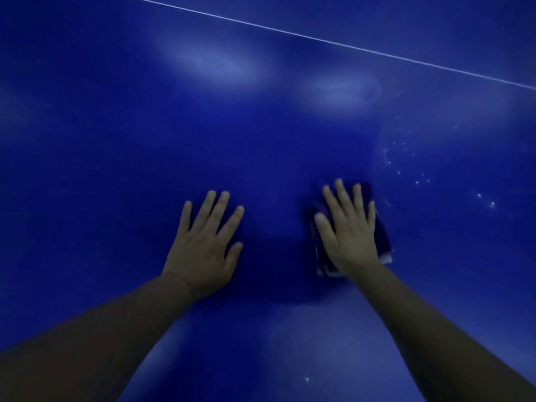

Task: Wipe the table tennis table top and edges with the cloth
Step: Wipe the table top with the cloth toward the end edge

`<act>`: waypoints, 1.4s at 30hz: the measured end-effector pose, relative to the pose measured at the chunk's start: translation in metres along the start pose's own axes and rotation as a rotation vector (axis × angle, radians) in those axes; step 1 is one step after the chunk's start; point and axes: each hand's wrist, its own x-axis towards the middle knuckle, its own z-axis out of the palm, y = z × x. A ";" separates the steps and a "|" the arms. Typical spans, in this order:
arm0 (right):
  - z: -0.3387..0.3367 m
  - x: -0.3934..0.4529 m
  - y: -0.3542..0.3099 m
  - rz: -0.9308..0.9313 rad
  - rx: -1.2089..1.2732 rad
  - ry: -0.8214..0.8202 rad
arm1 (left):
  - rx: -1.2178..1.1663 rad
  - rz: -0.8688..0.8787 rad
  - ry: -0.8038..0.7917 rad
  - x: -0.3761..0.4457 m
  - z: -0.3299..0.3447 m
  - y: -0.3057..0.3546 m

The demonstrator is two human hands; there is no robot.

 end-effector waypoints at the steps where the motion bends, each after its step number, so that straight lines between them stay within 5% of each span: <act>1: -0.001 0.014 -0.010 0.073 0.010 0.016 | 0.005 0.001 0.007 -0.010 0.004 0.003; 4: 0.005 0.031 -0.046 0.114 0.003 0.036 | 0.039 0.013 0.011 -0.026 0.010 0.008; 8: 0.029 -0.032 -0.084 -0.139 -0.085 0.047 | 0.061 0.046 0.004 -0.029 0.011 0.006; 14: 0.038 -0.123 -0.027 -0.461 -0.179 -0.055 | 0.048 0.064 0.017 -0.042 0.013 0.004; 17: 0.031 -0.106 -0.015 -0.303 -0.171 -0.030 | 0.051 0.074 0.020 -0.058 0.015 0.004; 23: 0.035 -0.055 -0.076 0.319 0.034 0.111 | 0.056 0.080 0.002 -0.095 0.020 0.006; 25: 0.040 -0.058 -0.095 0.303 0.045 0.096 | 0.055 0.080 -0.007 -0.103 0.021 0.008; 29: 0.055 -0.134 -0.105 -0.060 -0.040 0.099 | 0.045 0.079 -0.023 -0.114 0.024 0.009; 33: 0.059 -0.199 -0.059 -0.289 -0.152 -0.048 | 0.048 0.080 -0.036 -0.134 0.028 0.007; 37: 0.048 -0.187 -0.037 -0.076 -0.131 -0.045 | 0.031 0.059 -0.035 -0.157 0.029 0.006; 42: 0.063 -0.162 -0.119 0.348 -0.001 0.073 | 0.037 0.053 -0.012 -0.184 0.037 0.004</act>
